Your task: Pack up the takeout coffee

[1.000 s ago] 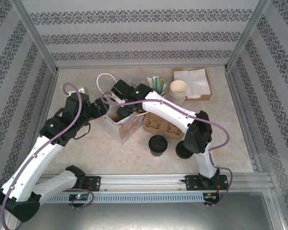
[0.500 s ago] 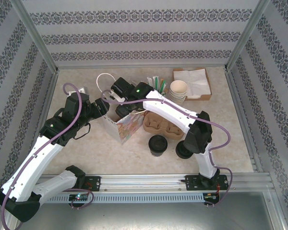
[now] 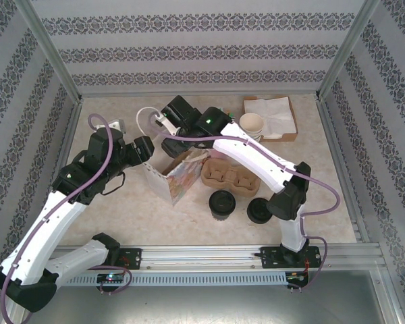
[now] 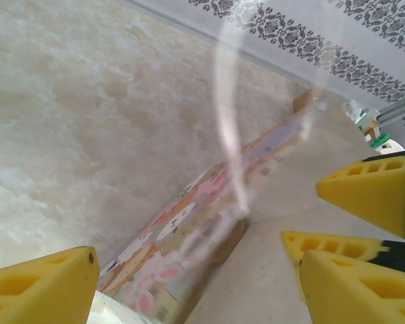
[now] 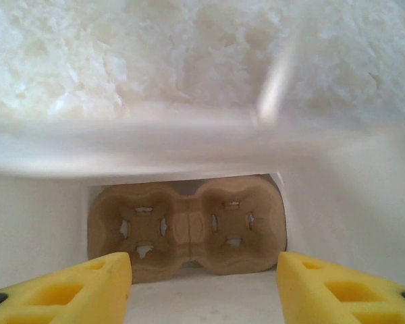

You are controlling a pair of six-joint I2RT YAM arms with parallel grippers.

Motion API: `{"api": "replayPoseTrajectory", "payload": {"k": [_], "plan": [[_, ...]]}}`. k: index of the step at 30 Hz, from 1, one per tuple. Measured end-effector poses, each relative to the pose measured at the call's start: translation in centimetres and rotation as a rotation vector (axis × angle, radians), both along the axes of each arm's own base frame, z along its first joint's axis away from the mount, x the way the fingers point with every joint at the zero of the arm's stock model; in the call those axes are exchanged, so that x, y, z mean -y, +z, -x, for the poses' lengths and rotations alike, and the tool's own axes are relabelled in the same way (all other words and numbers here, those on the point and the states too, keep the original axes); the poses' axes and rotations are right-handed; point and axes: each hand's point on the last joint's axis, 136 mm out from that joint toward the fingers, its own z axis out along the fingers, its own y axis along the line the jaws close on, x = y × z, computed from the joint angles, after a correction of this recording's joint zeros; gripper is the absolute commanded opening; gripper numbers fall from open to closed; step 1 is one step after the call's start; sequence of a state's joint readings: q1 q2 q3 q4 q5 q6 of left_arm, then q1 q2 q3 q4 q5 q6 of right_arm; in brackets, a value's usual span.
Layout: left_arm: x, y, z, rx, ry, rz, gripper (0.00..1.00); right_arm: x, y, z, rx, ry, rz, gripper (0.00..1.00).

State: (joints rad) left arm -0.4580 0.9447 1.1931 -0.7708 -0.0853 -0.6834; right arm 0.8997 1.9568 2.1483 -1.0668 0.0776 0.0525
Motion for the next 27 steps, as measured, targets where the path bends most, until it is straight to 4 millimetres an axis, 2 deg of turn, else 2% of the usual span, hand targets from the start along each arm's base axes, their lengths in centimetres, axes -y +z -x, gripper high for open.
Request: {"api": "replayPoseTrajectory", "payload": {"k": [10, 14, 18, 27], "plan": [[-0.1, -0.3, -0.1, -0.041, -0.051, -0.101, 0.8, 0.7, -0.1, 0.6, -0.017, -0.003, 0.016, 0.5], [0.0, -0.3, -0.3, -0.051, -0.071, -0.134, 0.83, 1.0, 0.2, 0.9, -0.016, -0.002, 0.013, 0.48], [-0.1, -0.2, -0.8, -0.056, -0.077, -0.143, 0.84, 1.5, 0.7, 1.2, -0.012, -0.001, 0.006, 0.46], [-0.4, -1.5, -1.9, -0.115, -0.091, -0.112, 0.86, 2.3, 0.9, 1.9, -0.014, -0.001, 0.009, 0.44]]}}
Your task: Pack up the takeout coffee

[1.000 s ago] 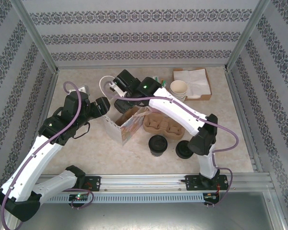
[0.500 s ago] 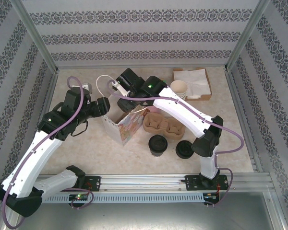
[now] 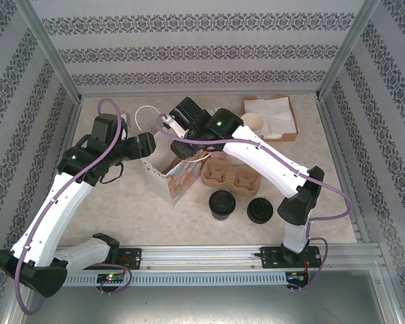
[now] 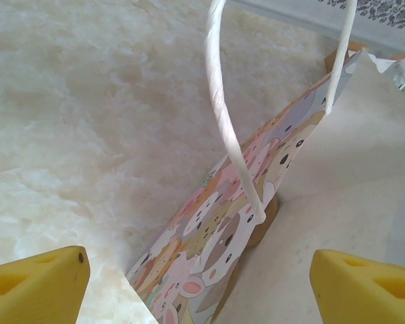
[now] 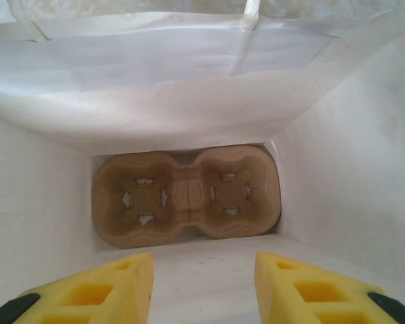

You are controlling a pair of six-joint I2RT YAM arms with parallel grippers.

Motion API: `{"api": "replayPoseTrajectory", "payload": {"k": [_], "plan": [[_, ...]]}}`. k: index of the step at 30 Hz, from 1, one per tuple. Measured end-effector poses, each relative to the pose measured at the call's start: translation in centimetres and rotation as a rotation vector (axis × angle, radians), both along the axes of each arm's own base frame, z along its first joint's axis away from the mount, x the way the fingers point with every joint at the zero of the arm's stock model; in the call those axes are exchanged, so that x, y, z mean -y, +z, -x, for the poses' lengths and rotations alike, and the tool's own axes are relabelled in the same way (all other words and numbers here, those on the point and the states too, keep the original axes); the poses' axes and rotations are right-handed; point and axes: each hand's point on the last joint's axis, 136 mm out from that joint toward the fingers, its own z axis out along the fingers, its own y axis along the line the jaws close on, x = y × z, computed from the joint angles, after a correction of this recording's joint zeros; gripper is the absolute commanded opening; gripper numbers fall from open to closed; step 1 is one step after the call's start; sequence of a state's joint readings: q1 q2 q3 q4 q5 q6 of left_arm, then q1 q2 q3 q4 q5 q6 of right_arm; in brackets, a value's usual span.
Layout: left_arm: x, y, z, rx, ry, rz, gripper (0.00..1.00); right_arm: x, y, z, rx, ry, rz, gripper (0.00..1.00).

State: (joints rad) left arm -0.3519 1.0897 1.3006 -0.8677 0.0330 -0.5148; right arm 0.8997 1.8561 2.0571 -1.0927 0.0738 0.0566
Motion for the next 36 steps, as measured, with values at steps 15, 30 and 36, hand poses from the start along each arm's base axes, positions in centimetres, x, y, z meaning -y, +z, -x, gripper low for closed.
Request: {"api": "replayPoseTrajectory", "payload": {"k": [15, 30, 36], "plan": [[1.4, 0.7, 0.3, 0.017, -0.067, 0.083, 0.86, 4.3, 9.4, 2.2, 0.134, -0.1, -0.187, 0.5], [0.8, 1.1, 2.6, 0.057, -0.057, 0.13, 0.87, 18.4, 6.7, 10.4, 0.11, -0.363, -0.213, 0.58], [0.6, 0.4, 3.2, 0.048, -0.043, 0.143, 0.87, 20.2, -1.7, 13.6, -0.069, -0.379, -0.099, 0.69]]}}
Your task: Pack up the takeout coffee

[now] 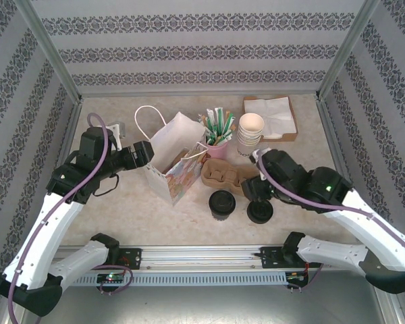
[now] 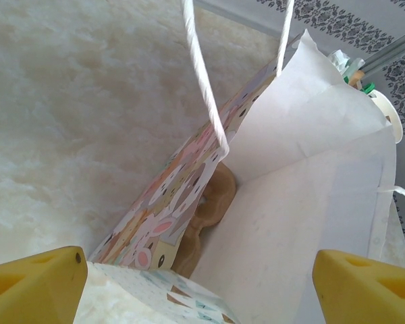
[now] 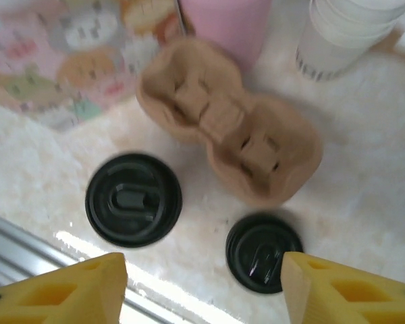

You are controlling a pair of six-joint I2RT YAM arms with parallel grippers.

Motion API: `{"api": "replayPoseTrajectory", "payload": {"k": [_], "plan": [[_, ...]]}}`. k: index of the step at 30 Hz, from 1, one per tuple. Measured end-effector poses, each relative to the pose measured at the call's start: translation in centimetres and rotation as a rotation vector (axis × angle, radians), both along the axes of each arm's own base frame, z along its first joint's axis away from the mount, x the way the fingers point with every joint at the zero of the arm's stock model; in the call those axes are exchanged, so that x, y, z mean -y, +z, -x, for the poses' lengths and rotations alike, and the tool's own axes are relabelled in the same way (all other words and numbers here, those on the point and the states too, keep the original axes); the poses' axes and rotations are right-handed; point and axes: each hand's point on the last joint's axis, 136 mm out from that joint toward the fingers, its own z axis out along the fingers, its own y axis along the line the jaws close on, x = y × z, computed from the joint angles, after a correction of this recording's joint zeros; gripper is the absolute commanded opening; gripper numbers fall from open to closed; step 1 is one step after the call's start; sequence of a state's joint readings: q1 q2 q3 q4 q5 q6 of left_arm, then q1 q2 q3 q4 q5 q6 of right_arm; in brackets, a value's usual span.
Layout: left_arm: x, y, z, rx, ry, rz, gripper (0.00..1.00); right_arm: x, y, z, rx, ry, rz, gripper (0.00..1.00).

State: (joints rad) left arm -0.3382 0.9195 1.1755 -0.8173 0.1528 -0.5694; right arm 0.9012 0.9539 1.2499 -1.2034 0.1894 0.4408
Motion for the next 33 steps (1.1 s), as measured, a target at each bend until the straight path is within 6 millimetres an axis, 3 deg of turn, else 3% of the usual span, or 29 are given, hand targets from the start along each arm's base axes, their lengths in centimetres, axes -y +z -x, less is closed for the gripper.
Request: {"api": "replayPoseTrajectory", "payload": {"k": [4, 10, 13, 33], "plan": [[-0.2, 0.0, 0.3, 0.003, 0.012, 0.012, 0.88, -1.2, -3.7, 1.2, -0.116, 0.04, 0.036, 0.78], [-0.5, 0.2, 0.7, 0.014, 0.031, 0.026, 0.88, -4.8, -5.9, 1.5, -0.173, 0.118, 0.084, 0.79], [-0.7, 0.1, 0.8, 0.016, 0.042, 0.026, 0.88, -5.7, -7.2, 1.4, -0.206, 0.113, 0.116, 0.8], [-0.9, -0.7, 0.9, -0.002, 0.051, 0.019, 0.89, -8.0, -10.4, 0.4, -0.274, 0.026, 0.142, 0.85]]}}
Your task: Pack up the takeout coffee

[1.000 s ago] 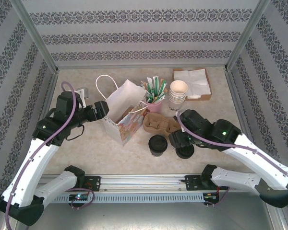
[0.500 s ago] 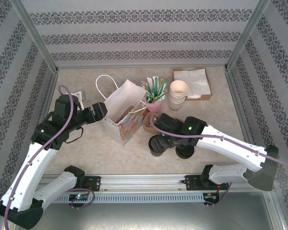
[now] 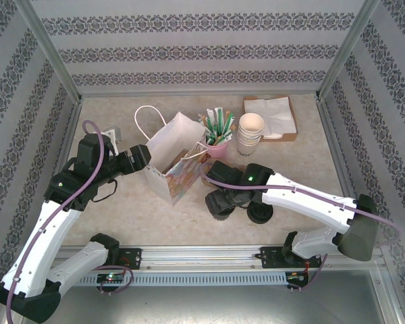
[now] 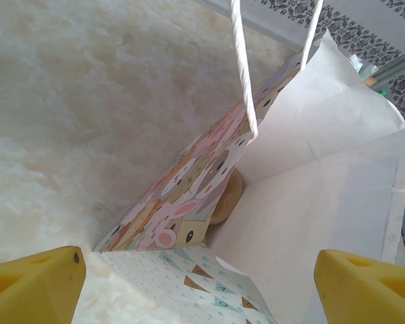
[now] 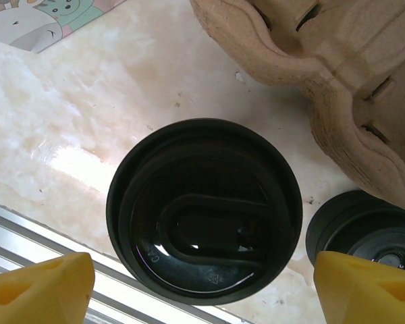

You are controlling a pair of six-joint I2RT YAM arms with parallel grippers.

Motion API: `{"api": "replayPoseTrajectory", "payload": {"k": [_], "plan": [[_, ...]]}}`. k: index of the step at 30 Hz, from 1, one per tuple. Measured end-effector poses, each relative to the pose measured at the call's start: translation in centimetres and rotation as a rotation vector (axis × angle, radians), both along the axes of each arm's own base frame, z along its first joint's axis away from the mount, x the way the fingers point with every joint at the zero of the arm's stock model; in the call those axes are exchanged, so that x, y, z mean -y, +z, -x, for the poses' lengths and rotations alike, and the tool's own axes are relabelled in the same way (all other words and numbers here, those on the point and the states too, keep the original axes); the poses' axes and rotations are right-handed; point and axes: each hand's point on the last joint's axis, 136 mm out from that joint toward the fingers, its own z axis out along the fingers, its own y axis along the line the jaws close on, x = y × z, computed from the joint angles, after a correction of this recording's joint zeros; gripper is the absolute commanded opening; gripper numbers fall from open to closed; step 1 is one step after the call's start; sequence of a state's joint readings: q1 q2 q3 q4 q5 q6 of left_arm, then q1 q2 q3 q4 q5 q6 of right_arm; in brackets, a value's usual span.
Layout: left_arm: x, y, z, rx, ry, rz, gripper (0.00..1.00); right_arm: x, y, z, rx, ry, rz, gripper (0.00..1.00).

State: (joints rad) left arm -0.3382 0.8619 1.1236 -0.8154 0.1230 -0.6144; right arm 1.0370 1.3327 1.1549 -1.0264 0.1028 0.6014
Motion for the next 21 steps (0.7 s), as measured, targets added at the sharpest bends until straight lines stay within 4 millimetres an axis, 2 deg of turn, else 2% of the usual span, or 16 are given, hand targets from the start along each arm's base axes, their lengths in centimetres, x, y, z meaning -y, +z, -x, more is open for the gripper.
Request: {"api": "replayPoseTrajectory", "payload": {"k": [10, 21], "plan": [[0.0, -0.1, 0.0, -0.003, 0.0, -0.001, 0.89, 0.1, -1.1, 0.0, -0.01, -0.007, 0.015, 0.86], [0.0, -0.4, -0.1, -0.01, 0.0, -0.003, 0.89, -0.3, -2.0, -0.2, -0.021, -0.021, 0.028, 0.82]]}}
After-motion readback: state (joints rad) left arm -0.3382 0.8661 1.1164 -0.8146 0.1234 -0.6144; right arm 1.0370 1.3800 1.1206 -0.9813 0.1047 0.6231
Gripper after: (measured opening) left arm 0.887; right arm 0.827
